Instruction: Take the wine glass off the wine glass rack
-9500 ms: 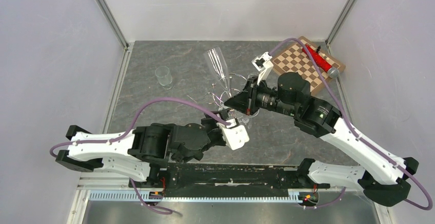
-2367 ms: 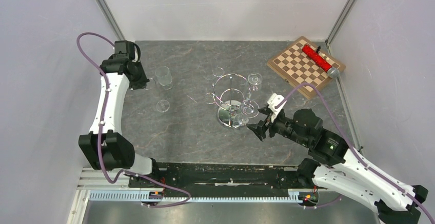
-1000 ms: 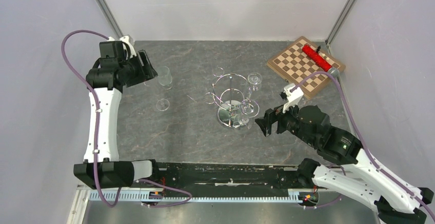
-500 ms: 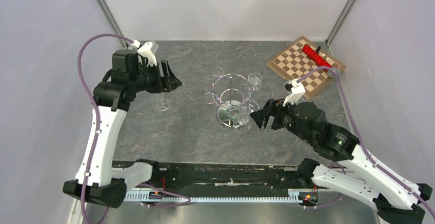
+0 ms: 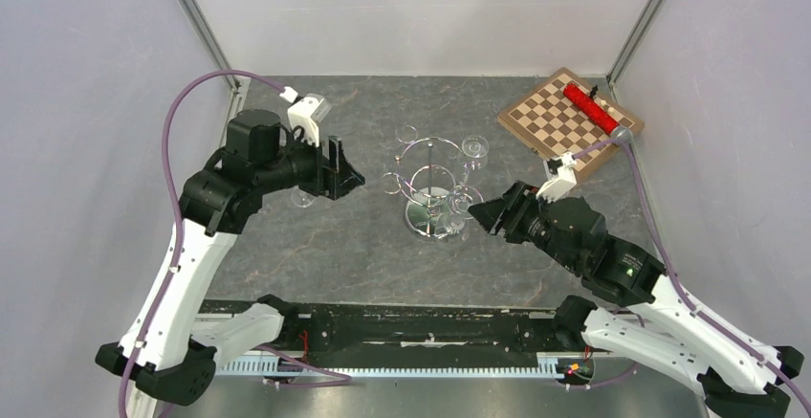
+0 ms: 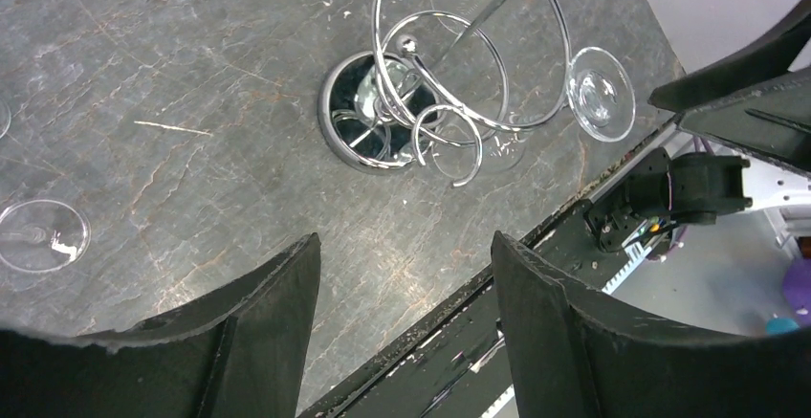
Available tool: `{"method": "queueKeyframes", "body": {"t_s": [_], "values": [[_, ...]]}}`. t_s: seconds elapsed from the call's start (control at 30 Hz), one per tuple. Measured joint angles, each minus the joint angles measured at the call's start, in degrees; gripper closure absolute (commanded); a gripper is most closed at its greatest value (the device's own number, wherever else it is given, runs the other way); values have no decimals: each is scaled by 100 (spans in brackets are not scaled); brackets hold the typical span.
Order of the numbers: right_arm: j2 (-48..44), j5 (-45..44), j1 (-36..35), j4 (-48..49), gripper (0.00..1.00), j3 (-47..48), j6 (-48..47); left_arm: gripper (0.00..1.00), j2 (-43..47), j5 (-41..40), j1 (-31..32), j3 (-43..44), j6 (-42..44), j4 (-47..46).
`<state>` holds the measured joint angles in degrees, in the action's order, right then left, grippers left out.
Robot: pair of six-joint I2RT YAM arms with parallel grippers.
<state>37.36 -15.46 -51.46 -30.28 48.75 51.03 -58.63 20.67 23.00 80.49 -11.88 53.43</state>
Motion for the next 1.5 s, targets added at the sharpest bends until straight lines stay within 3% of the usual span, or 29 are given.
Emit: {"method": "queueKeyframes", "body": {"t_s": [0.3, 0.8, 1.5], "values": [[-356, -48, 11, 179, 48, -625, 820, 28, 20, -247, 588, -11, 107, -2], [-155, -160, 22, 1005, 58, -1132, 1561, 27, 149, -785, 1209, -140, 238, 2], [50, -262, 24, 1349, 66, -1137, 1679, 24, 201, -1580, 1757, -216, 391, 33]]}}
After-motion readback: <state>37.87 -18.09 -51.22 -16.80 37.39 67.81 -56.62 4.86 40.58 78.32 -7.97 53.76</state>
